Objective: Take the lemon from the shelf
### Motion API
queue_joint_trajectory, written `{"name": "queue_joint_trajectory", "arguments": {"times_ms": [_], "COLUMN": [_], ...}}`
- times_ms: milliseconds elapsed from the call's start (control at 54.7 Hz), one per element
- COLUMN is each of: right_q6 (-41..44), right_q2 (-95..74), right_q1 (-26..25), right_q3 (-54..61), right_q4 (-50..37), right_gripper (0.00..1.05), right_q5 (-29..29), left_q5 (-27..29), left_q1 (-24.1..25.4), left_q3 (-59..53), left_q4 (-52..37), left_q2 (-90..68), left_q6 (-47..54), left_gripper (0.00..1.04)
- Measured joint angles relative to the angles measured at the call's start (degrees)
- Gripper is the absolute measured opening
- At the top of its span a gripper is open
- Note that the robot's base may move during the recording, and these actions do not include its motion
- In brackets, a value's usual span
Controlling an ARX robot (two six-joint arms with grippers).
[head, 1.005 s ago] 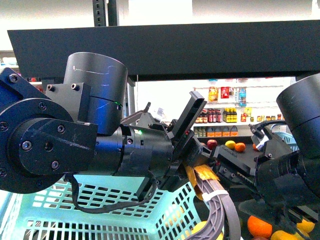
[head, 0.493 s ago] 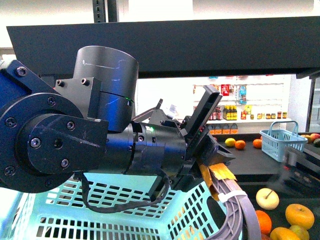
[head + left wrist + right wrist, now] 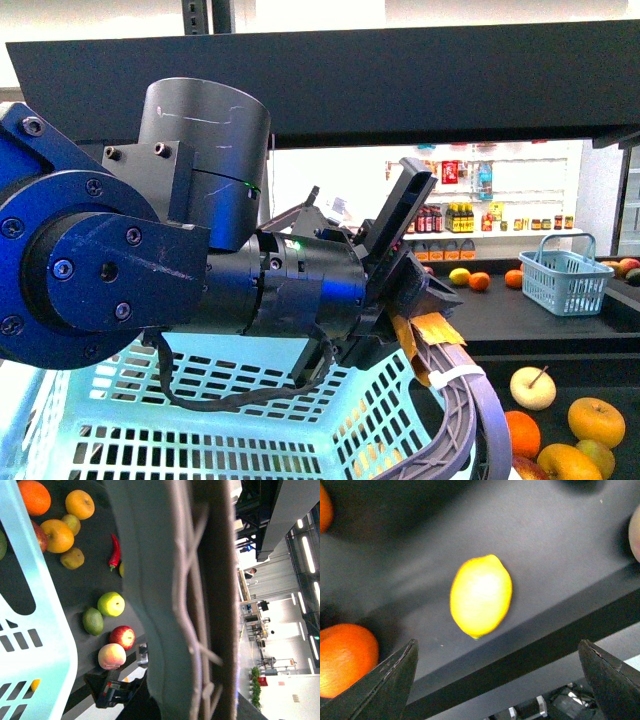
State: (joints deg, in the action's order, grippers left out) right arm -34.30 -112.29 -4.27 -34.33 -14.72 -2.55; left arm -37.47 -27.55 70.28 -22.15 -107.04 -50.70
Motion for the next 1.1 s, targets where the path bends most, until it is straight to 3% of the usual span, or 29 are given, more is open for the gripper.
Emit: {"name": "queue_joint_trajectory", "arguments": {"times_ms": [274,1097], "right_q6": [-1.1,-0.6], "right_q2": [-9.4,-23.5], "right_q1": [4.2,5.3], "right_q3": [-4.3,-18.4], "right_q4": [-2.1,-3.6], "right_gripper": [0.97,0.97], "right_q5": [-2.9,-4.8], "left_q5": [0.0,0.1], "left_q1": [0.0,0.0], "left_q3": [0.0,0.0], "left_q4": [0.0,0.0], "left_q2": [0.0,0.0], "left_q6": [0.0,0.0], "left_gripper": [0.08,0.08]}}
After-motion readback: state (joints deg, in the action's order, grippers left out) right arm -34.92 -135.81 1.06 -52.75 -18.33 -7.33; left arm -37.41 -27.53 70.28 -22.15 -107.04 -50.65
